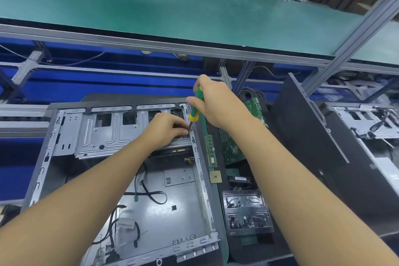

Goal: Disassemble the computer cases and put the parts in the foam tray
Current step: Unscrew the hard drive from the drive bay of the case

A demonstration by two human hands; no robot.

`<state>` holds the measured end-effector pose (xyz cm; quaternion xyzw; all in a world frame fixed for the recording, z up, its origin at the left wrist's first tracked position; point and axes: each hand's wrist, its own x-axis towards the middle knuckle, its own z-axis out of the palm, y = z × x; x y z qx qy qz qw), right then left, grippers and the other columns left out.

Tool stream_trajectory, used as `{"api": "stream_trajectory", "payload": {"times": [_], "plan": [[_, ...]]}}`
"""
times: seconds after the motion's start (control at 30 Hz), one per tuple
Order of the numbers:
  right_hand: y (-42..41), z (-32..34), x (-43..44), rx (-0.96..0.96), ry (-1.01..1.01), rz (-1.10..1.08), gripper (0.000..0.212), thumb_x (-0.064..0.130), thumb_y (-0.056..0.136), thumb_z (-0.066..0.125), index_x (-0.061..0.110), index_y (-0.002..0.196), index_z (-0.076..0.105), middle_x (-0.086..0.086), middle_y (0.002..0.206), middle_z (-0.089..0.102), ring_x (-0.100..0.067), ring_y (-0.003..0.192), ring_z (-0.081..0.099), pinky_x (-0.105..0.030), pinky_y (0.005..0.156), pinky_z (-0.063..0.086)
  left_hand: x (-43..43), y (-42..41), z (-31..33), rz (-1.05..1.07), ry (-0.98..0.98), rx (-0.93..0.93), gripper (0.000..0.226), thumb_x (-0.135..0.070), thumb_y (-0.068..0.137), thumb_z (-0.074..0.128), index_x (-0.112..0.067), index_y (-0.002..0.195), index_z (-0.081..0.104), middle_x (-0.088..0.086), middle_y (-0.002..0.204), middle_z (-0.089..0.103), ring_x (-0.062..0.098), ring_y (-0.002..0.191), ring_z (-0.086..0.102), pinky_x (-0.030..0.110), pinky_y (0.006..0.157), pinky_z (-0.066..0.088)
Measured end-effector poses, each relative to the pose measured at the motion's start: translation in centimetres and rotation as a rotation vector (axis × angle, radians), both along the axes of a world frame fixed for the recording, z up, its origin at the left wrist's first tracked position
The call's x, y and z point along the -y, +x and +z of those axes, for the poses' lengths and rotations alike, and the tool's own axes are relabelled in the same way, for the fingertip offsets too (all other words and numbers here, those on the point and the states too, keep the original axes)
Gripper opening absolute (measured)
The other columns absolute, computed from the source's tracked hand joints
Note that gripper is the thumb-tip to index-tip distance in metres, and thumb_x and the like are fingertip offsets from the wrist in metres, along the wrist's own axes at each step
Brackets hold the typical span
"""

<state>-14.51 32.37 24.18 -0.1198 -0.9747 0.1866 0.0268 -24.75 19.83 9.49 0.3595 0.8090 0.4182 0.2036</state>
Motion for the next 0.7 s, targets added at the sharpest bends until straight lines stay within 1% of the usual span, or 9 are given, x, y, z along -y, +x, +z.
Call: {"api": "stream_trajectory", "payload": {"times": [0.13,0.2,0.3,0.43,0.5,0.53,0.6,0.63,0.7], "plan": [[0.0,0.3,0.1,0.056,0.148,0.035,0.038,0.050,0.099,0.054,0.013,0.106,0.045,-0.002,0.077,0.052,-0.018,0.059,0.049,-0.030,0.047,0.031,0.6,0.1,0.5,-0.041,0.032,0.049,0.025,-0.012,0.089,0.073,-0.035,0.098,0.074,-0.018,0.083,0.073,-0.007,0.075,0.064,0.016,0.072,0.048],[0.0,0.5,-0.2,0.087,0.072,0.093,0.027,0.041,0.100,0.055,0.016,0.108,0.047,-0.004,0.088,0.061,-0.021,0.069,0.054,-0.032,0.054,0.038,1.0,-0.1,1.3,-0.033,0.154,0.137,0.033,-0.006,0.092,0.067,-0.033,0.109,0.070,-0.013,0.094,0.074,-0.001,0.083,0.066,0.023,0.076,0.054],[-0.3,1.4,-0.4,0.176,0.025,0.184,0.006,0.022,0.099,0.058,0.024,0.103,0.054,0.002,0.101,0.058,-0.020,0.086,0.055,-0.037,0.073,0.048,1.4,-0.7,3.1,-0.127,0.315,0.300,0.036,0.000,0.091,0.066,-0.023,0.118,0.068,-0.007,0.106,0.074,0.006,0.102,0.067,0.021,0.084,0.053],[-1.0,2.6,-0.1,0.267,-0.018,0.227,0.016,0.005,0.090,0.058,0.021,0.092,0.059,0.000,0.101,0.055,-0.020,0.084,0.054,-0.043,0.081,0.053,0.7,0.0,4.5,-0.191,0.283,0.313,0.027,-0.003,0.091,0.068,-0.029,0.095,0.071,-0.013,0.091,0.075,0.001,0.086,0.068,0.018,0.074,0.052],[-1.3,2.9,0.0,0.300,-0.008,0.222,0.010,0.016,0.093,0.058,0.023,0.100,0.062,-0.002,0.110,0.052,-0.020,0.084,0.056,-0.045,0.083,0.053,0.2,0.5,4.5,-0.105,0.277,0.247,0.023,-0.003,0.090,0.069,-0.027,0.091,0.069,-0.011,0.084,0.075,0.003,0.080,0.068,0.020,0.072,0.053],[-1.4,2.9,0.1,0.322,0.014,0.198,0.017,0.031,0.097,0.056,0.027,0.112,0.061,-0.003,0.119,0.048,-0.022,0.088,0.058,-0.044,0.086,0.052,-0.1,0.6,4.4,-0.052,0.266,0.202,0.020,-0.006,0.089,0.071,-0.026,0.089,0.068,-0.005,0.082,0.074,0.009,0.077,0.068,0.025,0.070,0.054],[-1.6,2.7,0.5,0.337,0.081,0.088,0.051,0.063,0.097,0.043,0.027,0.133,0.047,-0.007,0.129,0.045,-0.029,0.098,0.059,-0.045,0.085,0.050,-0.6,0.7,4.3,0.028,0.219,0.115,0.019,-0.016,0.086,0.075,-0.030,0.083,0.064,0.004,0.079,0.068,0.019,0.071,0.060,0.033,0.065,0.050],[-1.7,2.4,0.8,0.310,0.134,0.021,0.058,0.068,0.096,0.036,0.020,0.129,0.045,-0.008,0.121,0.051,-0.030,0.095,0.058,-0.044,0.077,0.048,-0.9,0.8,4.3,0.053,0.193,0.083,0.021,-0.022,0.083,0.078,-0.033,0.083,0.061,0.002,0.079,0.066,0.018,0.071,0.059,0.031,0.064,0.047],[-2.0,1.8,1.3,0.221,0.322,-0.052,0.049,0.062,0.101,0.031,0.014,0.105,0.042,-0.003,0.086,0.050,-0.029,0.081,0.052,-0.037,0.058,0.035,-1.3,1.1,4.4,0.083,0.145,0.021,0.029,-0.030,0.077,0.084,-0.031,0.090,0.057,0.000,0.087,0.066,0.017,0.076,0.060,0.030,0.066,0.048]]}}
